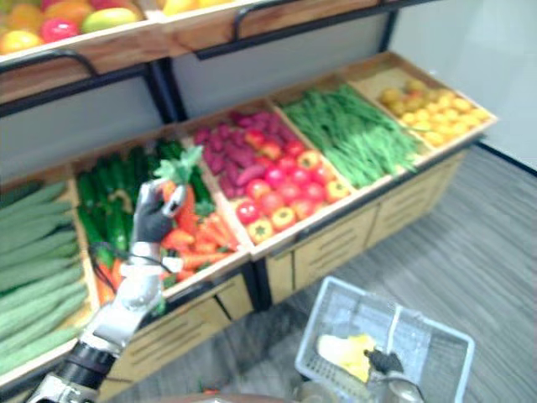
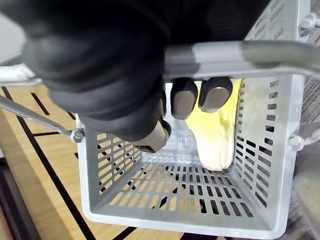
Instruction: Pick vegetable in the basket
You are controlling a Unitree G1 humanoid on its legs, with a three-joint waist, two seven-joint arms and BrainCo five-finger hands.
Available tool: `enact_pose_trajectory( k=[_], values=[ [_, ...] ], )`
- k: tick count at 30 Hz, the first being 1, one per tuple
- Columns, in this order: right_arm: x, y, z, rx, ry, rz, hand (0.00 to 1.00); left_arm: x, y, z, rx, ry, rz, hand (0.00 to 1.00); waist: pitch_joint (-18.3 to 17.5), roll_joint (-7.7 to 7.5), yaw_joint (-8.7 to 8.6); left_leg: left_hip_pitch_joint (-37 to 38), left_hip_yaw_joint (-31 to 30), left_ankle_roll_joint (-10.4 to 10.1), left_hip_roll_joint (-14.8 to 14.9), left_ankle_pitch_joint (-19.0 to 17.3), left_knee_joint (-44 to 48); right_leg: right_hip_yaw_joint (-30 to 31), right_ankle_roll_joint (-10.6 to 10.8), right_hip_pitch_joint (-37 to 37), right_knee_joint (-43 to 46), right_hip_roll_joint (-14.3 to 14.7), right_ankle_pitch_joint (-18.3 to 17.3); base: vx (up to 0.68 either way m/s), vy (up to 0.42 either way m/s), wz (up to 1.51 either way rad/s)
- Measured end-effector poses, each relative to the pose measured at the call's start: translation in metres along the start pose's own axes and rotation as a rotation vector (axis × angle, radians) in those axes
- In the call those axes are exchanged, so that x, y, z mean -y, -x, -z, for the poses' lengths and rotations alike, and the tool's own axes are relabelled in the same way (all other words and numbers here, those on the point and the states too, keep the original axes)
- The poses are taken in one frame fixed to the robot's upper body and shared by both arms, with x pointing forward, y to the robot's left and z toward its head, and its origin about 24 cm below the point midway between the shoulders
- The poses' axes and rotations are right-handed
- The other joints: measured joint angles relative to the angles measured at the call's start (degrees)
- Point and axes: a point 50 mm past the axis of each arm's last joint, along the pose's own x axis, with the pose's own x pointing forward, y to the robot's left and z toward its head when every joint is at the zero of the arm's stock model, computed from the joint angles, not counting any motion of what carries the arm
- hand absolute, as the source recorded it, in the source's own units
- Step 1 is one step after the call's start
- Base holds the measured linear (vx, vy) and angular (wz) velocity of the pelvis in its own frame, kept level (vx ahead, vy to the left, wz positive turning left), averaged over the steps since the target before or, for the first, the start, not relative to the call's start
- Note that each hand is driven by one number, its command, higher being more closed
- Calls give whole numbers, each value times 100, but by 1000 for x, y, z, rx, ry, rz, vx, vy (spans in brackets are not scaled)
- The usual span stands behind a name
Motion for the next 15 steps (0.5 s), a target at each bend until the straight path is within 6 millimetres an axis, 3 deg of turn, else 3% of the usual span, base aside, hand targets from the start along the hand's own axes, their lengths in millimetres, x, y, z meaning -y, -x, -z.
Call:
enact_pose_trajectory(
  k=[1,3,4,5,6,7,8,9,10,11,12,13,14,15],
  values=[
    [-8,-1,-7,31,26,-32,100,2,-2,-1,13,4,3,100,-9,32,-8,-4,228,38,84,63,-74,-571,-330,-312,504,-93,-232,7,22,-81],
    [-22,-1,-14,63,40,-76,100,2,-6,-6,53,11,4,100,-13,-193,-17,59,464,26,68,77,-83,-1250,-387,-719,1781,-380,-328,55,18,-73],
    [-29,0,-15,71,59,-98,100,4,-7,-9,69,22,5,100,-23,-310,-29,115,605,-50,18,24,14,-1603,-304,-764,1864,-414,-256,52,26,-59],
    [-37,-1,-18,83,80,-121,100,5,-7,-10,75,25,8,100,-19,-335,-38,98,662,-23,32,42,53,-1664,-486,-800,1841,-374,-123,-5,36,-98],
    [-51,-1,-24,105,111,-157,100,7,-6,-11,85,33,17,100,-6,-389,-18,66,834,181,-3,195,-37,-1608,-982,-838,1443,-190,385,-134,30,-134],
    [-67,-3,-36,140,145,-205,100,8,-6,-13,94,39,19,100,-37,-288,126,114,1182,361,54,344,-471,-1678,-1301,-773,1066,25,574,-165,21,-139],
    [-74,-2,-39,155,157,-227,100,9,-7,-14,101,48,18,100,-37,-270,90,137,1416,153,102,346,-603,-2057,-1277,-901,1641,-59,-46,-174,-5,-118],
    [-86,-1,-38,155,176,-266,100,13,-5,-15,96,56,28,100,-21,-383,-4,106,1660,146,12,382,-539,-2589,-954,-981,2769,-473,-1085,-66,-60,-93],
    [-92,0,-36,147,193,-292,100,22,0,-18,82,83,40,100,-55,-480,38,98,1958,175,-40,362,-401,-2854,-571,-806,3007,-699,-1514,-45,-76,-100],
    [-96,1,-37,145,204,-311,100,25,2,-19,74,88,42,100,-56,-502,74,82,2097,187,-52,344,-296,-2937,-419,-743,2831,-712,-1574,-24,-81,-128],
    [-101,2,-40,146,224,-338,100,34,7,-18,49,86,62,100,-20,-345,76,40,2333,198,80,316,-118,-2845,-363,-624,2273,-417,-1317,-88,-84,-114],
    [-104,4,-36,132,249,-361,100,45,11,-18,23,93,90,100,-11,-235,35,-6,2377,205,241,331,20,-2654,-408,-300,1383,42,-834,-78,-87,-115],
    [-108,6,-35,125,262,-388,100,47,12,-18,16,97,93,100,-26,-191,30,36,2433,202,301,355,67,-2532,-451,-139,972,212,-641,-78,-118,-117],
    [-118,10,-35,121,280,-447,100,51,14,-14,-6,98,98,100,9,-256,34,57,2511,200,396,359,234,-2380,-474,69,473,388,-537,-71,-102,-118]
  ],
)
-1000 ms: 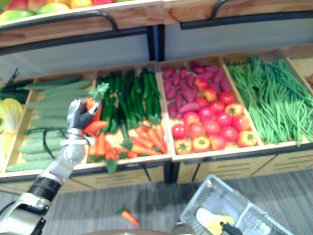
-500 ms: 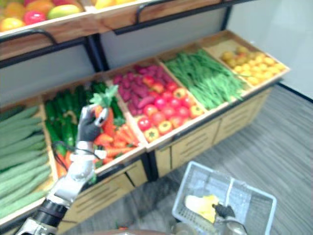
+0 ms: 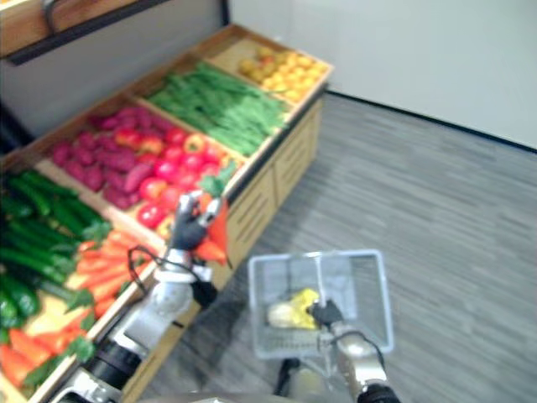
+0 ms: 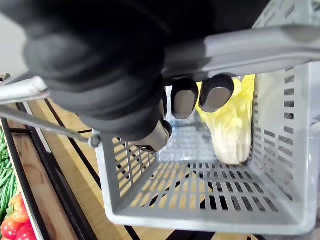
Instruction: Pick vegetable in the basket
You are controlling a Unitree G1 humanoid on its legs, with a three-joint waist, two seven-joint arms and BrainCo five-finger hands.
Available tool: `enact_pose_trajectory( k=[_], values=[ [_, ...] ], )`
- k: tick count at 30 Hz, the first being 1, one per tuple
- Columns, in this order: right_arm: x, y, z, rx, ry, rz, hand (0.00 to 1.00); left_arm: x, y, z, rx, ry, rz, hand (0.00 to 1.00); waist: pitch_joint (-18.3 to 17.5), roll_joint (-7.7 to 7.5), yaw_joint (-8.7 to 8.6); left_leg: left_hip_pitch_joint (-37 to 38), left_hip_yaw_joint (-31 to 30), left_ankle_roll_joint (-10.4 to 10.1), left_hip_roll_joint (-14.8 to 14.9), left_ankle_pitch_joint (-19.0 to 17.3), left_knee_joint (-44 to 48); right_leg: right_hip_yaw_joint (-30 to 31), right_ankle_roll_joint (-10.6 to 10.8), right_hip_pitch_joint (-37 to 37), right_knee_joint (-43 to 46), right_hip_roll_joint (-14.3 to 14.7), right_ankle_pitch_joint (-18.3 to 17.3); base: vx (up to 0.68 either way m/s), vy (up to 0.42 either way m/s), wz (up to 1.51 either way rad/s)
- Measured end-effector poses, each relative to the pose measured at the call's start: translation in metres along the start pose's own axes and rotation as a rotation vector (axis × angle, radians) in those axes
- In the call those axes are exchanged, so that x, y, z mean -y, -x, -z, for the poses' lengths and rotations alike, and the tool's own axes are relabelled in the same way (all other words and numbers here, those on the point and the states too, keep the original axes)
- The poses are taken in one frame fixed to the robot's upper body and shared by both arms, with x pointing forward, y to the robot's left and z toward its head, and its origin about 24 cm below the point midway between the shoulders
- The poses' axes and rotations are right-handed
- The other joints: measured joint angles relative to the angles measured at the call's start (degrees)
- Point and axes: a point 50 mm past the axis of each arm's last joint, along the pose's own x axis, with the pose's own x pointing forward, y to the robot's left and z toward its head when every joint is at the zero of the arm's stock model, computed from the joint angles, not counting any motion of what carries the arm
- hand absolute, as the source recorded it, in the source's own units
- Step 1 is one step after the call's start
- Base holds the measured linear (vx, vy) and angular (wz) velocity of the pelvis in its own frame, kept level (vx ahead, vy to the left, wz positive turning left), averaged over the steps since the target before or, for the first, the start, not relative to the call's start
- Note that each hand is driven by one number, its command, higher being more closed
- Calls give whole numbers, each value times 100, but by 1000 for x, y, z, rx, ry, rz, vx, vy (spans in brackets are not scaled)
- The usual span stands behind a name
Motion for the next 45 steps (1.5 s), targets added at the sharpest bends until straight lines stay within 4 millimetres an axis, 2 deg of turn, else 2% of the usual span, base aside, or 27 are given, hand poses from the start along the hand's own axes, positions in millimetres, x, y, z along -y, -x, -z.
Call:
enact_pose_trajectory(
  k=[2,4,5,6,8,9,10,11,12,13,15,19,23,26,29,32,37,38,45],
  values=[
    [-10,4,-5,25,9,-62,100,7,6,7,-38,-5,29,100,66,-109,-48,-39,-160,-4,57,-13,205,166,2,63,-199,99,-4,-63,-82,-97],
    [-19,6,-15,67,15,-127,100,15,14,14,-75,-9,68,100,109,-146,-58,-142,-912,156,-54,-116,115,243,21,26,-347,238,-17,-19,-37,-85],
    [-27,4,-26,99,31,-173,100,15,19,19,-106,-14,51,100,185,-182,-60,-203,-1962,228,-308,-460,94,460,-129,-226,26,292,256,-37,27,-96],
    [-31,3,-31,103,52,-200,100,15,23,22,-132,-14,30,100,229,-135,-31,-187,-2504,212,-458,-567,95,657,-177,-271,124,390,252,-63,84,-132],
    [-45,-2,-41,110,99,-282,100,15,36,31,-200,-32,3,100,229,-140,153,-236,-3930,156,-1048,-746,145,1322,-132,-321,-77,635,377,-75,80,-161],
    [-52,-2,-45,120,112,-327,100,15,40,32,-214,-35,-2,100,219,-148,159,-297,-4328,147,-1293,-750,67,1559,-118,-359,-201,704,380,-84,47,-167],
    [-56,-1,-48,136,108,-361,100,21,42,31,-228,-30,3,100,208,-30,179,-364,-4193,539,-1194,-662,-194,1594,-123,-416,-189,851,343,-87,57,-154],
    [-58,1,-51,147,84,-381,100,24,45,33,-243,-32,13,100,242,44,187,-364,-3804,473,-1111,-588,-242,1529,-259,-619,400,788,242,-28,53,-119],
    [-58,2,-52,148,71,-387,100,27,47,33,-251,-35,28,100,216,34,139,-360,-3729,472,-1119,-588,-235,1553,-225,-538,397,724,200,51,75,-96],
    [-57,3,-56,151,44,-390,100,32,48,35,-256,-41,59,100,200,68,102,-398,-3640,463,-1123,-580,-223,1567,-106,-515,150,752,300,97,87,-46],
    [-55,7,-56,160,0,-397,100,39,45,35,-245,-48,99,100,192,69,-34,-453,-3658,432,-1156,-506,-209,1590,-197,-434,-199,753,547,104,83,-18],
    [-54,19,-53,159,-92,-423,100,47,45,34,-261,-32,105,100,189,46,-32,-474,-3815,392,-1205,-425,-54,1710,-215,-128,-604,746,730,89,104,-8],
    [-58,28,-59,198,-163,-461,100,53,45,34,-250,-39,141,100,192,-19,-30,-524,-3799,399,-1229,-410,-176,1784,-169,-195,-755,757,846,7,154,-6],
    [-63,32,-66,230,-209,-500,100,56,46,39,-266,-69,162,100,268,-191,-30,-581,-3773,421,-1282,-391,-236,1824,-152,-294,-758,719,956,-63,187,-11],
    [-70,39,-73,268,-226,-542,100,58,39,37,-240,-74,168,100,363,-445,-10,-736,-3661,426,-1344,-392,-313,1894,-92,-490,-769,647,1115,-109,169,-7],
    [-79,42,-75,276,-227,-578,100,60,38,35,-223,-74,189,100,456,-560,-4,-798,-3622,479,-1411,-362,-307,1927,-49,-558,-772,582,1183,-97,145,-5],
    [-94,47,-68,255,-266,-658,100,68,40,32,-219,-83,231,100,507,-598,11,-867,-3621,524,-1447,-370,-198,1926,-32,-567,-775,535,1194,-41,135,3],
    [-95,48,-69,256,-264,-666,100,69,39,32,-220,-90,237,0,544,-609,23,-868,-3622,524,-1451,-370,-195,1923,-32,-567,-777,530,1194,-16,115,4],
    [-97,52,-75,272,-277,-689,100,69,31,34,-216,-122,239,0,741,-656,138,-890,-3649,523,-1451,-371,-168,1858,-30,-568,-801,519,1195,-4,110,3]
  ],
)
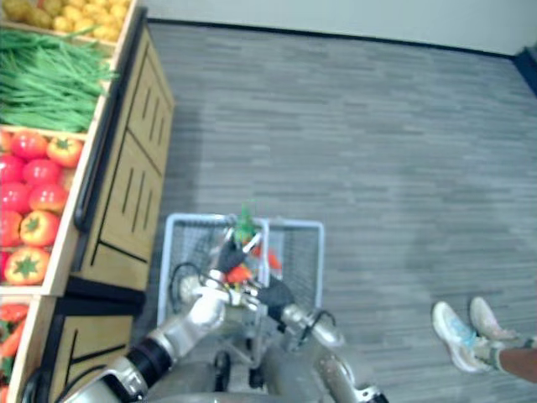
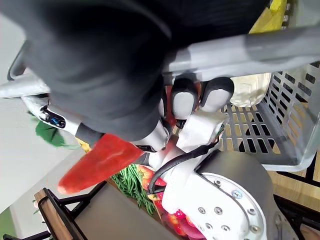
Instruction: Pick vegetable in the basket
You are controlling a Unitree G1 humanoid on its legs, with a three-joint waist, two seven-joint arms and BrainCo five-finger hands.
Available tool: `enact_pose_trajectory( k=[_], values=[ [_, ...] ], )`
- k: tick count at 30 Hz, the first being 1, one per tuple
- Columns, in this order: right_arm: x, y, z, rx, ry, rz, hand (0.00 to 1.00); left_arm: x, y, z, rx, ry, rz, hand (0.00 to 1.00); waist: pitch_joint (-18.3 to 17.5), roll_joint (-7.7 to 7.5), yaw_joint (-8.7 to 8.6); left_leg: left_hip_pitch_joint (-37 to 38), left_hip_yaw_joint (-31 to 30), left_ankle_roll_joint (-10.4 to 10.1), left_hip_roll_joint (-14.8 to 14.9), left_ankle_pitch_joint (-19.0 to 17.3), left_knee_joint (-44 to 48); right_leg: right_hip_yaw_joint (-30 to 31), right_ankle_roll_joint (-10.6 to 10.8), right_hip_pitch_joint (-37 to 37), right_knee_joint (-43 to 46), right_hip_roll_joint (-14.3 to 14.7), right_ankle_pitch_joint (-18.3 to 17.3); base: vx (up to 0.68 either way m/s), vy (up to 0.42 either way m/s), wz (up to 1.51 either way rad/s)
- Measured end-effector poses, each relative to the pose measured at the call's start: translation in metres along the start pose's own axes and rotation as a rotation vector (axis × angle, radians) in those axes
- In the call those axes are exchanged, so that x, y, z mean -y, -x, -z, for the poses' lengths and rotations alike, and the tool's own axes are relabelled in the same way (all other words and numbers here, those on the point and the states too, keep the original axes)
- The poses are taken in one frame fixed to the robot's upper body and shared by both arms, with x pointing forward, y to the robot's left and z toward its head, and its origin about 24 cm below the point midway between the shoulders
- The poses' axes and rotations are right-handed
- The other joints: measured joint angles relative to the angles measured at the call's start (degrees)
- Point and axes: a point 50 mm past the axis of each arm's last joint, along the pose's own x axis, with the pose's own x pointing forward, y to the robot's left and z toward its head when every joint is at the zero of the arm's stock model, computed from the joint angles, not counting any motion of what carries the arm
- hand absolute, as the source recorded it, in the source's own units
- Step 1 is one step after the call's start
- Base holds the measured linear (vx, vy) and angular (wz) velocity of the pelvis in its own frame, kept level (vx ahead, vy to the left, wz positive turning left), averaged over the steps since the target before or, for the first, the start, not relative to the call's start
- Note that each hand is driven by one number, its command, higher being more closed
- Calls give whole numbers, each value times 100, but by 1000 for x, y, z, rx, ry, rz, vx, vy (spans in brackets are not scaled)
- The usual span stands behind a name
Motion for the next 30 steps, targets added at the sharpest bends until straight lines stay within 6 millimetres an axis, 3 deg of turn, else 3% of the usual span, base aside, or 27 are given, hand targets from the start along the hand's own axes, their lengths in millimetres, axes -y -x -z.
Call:
enact_pose_trajectory(
  k=[8,14,20,25,30],
  values=[
    [-6,1,-5,30,-9,-20,100,-1,-6,6,-16,-40,12,0,31,-52,-8,46,-8,0,-3,4,-52,-24,0,20,-2,-11,1,15,116,1],
    [-19,-3,-11,64,-9,-71,100,24,13,12,9,-138,214,0,35,-47,-13,224,-17,28,-12,31,-127,-34,0,141,-7,-22,1,16,127,1],
    [-18,-1,-9,70,-46,-68,100,25,18,24,-54,-170,255,0,30,-34,-21,250,-18,40,-41,84,-166,-38,5,139,-9,-54,5,-2,96,2],
    [-4,-1,1,42,-82,4,100,17,31,49,-181,-185,225,0,15,81,-164,419,7,24,-29,87,-279,-28,15,272,-10,-42,-21,10,91,-1],
    [31,18,20,12,-160,226,100,-9,34,61,-190,-142,67,0,-95,304,-174,510,33,5,10,77,-397,-43,31,331,-10,-16,-97,24,89,1]
  ],
)
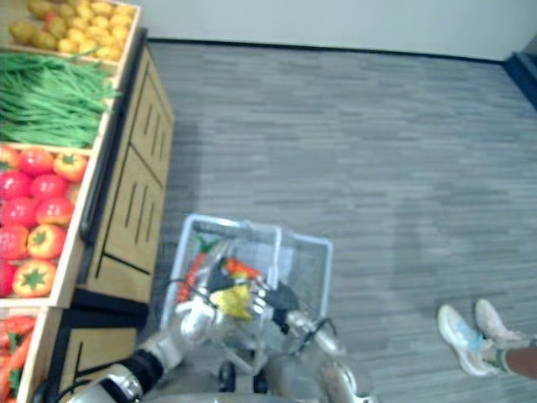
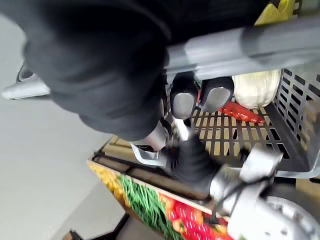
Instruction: Pick vegetable in the basket
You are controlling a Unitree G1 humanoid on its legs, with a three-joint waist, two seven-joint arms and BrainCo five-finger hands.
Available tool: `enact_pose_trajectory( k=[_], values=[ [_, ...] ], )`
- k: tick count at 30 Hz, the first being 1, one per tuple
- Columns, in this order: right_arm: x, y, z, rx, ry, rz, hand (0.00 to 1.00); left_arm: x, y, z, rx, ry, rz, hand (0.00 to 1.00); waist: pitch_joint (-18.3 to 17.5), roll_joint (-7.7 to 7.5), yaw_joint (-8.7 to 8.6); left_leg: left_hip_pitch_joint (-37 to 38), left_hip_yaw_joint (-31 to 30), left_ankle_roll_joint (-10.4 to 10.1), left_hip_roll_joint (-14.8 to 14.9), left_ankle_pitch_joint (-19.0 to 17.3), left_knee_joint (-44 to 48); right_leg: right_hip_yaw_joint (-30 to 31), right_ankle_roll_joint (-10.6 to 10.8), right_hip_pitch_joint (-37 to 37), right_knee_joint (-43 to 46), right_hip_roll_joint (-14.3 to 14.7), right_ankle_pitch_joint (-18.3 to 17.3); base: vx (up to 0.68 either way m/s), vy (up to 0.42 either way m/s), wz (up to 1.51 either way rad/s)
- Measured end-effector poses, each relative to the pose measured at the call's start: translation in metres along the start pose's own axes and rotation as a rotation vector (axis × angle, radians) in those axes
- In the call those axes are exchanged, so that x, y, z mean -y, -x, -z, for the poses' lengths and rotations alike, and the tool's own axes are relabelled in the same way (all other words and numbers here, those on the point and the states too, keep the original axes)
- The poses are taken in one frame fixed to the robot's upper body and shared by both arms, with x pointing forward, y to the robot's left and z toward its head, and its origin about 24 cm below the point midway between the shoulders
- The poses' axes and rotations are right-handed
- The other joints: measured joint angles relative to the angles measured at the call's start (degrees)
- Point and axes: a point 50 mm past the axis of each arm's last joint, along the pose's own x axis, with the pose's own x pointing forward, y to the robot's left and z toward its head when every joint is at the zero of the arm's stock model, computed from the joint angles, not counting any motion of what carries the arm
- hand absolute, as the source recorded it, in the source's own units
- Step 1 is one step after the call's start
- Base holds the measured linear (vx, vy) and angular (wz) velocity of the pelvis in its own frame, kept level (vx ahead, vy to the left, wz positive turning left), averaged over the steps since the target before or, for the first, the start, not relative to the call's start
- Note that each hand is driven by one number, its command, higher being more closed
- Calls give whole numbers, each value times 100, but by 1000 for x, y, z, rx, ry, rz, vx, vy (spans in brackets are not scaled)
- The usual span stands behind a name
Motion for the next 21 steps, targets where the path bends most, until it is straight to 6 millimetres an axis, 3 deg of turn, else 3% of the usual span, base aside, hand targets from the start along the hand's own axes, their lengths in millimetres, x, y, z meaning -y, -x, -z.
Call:
enact_pose_trajectory(
  k=[2,4,7,10,14,17,21],
  values=[
    [16,2,2,12,-9,90,100,-7,1,-8,44,66,-63,0,-53,92,-18,19,17,-8,21,-4,-1,0,-3,-2,0,16,-18,74,102,-1],
    [39,7,0,43,-20,200,100,-30,-7,-12,82,116,-170,0,-109,167,-14,26,36,-56,50,-29,55,-30,-1,22,1,20,-35,74,109,9],
    [75,26,4,66,-62,374,100,-57,-10,-5,88,124,-261,0,-238,272,-17,102,137,-80,80,-31,59,-45,11,113,0,23,-77,43,96,5],
    [92,37,3,89,-65,454,100,-68,-7,6,51,124,-288,0,-338,299,-43,114,144,-143,82,-68,46,-56,35,163,-1,19,-99,-4,102,4],
    [108,46,4,101,-49,558,100,-66,1,18,-48,211,-256,0,-431,277,-87,124,172,-175,89,-88,6,-88,53,163,-1,12,-111,-1,97,3],
    [131,62,6,113,-74,690,100,-75,8,38,-171,297,-290,0,-457,299,-108,211,230,-171,118,-86,-51,-72,38,176,0,40,-126,52,96,-6],
    [156,101,33,-17,-63,856,100,-81,31,95,-484,340,-232,0,-587,387,-150,190,317,-181,156,-86,80,6,12,204,0,82,-171,62,67,-8]
  ],
)
